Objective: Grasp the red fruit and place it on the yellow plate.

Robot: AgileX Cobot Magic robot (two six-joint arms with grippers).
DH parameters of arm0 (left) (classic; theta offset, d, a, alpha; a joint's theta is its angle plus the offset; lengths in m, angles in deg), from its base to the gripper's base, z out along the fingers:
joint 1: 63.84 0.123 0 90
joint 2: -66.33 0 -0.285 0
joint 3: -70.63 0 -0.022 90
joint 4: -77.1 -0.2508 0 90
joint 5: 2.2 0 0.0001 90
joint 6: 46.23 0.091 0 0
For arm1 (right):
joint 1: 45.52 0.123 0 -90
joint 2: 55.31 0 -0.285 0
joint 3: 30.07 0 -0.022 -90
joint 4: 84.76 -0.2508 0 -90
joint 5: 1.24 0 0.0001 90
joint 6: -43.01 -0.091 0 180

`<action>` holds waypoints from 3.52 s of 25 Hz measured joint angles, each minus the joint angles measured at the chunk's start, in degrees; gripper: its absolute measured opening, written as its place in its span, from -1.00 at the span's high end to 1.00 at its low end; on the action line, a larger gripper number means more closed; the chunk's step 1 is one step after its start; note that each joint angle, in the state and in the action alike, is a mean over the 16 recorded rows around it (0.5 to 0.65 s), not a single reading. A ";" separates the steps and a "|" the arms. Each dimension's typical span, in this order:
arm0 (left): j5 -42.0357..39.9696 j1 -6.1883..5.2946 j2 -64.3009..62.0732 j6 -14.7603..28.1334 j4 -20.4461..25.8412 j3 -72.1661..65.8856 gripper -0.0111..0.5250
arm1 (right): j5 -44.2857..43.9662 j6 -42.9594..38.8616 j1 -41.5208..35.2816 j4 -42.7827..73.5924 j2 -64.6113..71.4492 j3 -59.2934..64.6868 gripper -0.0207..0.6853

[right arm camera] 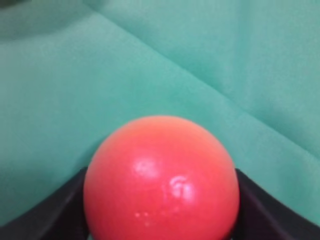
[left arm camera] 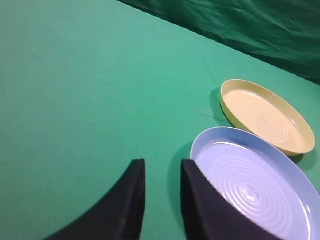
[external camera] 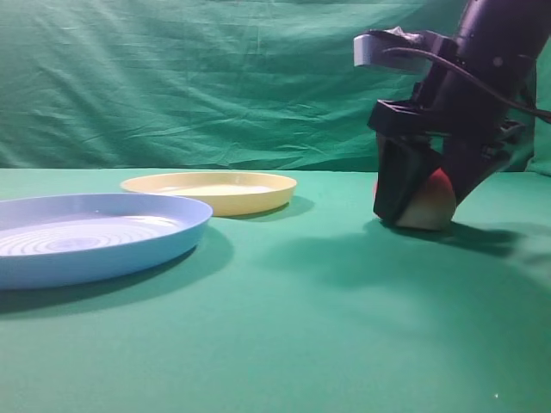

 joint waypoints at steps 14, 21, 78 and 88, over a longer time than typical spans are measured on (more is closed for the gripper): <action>0.00 0.00 0.00 0.00 0.00 0.00 0.37 | 2.76 7.61 10.20 -2.22 11.36 -20.24 -0.04; 0.00 0.00 0.00 0.00 0.00 0.00 0.37 | 4.08 8.41 11.69 -2.13 17.04 -24.39 -0.44; 0.00 0.00 0.00 0.00 0.00 0.00 0.37 | -10.36 -18.82 10.16 13.84 -55.38 26.02 0.94; 0.00 0.00 0.00 0.00 0.00 0.00 0.37 | 1.59 -25.00 -1.12 15.94 -67.42 37.57 0.94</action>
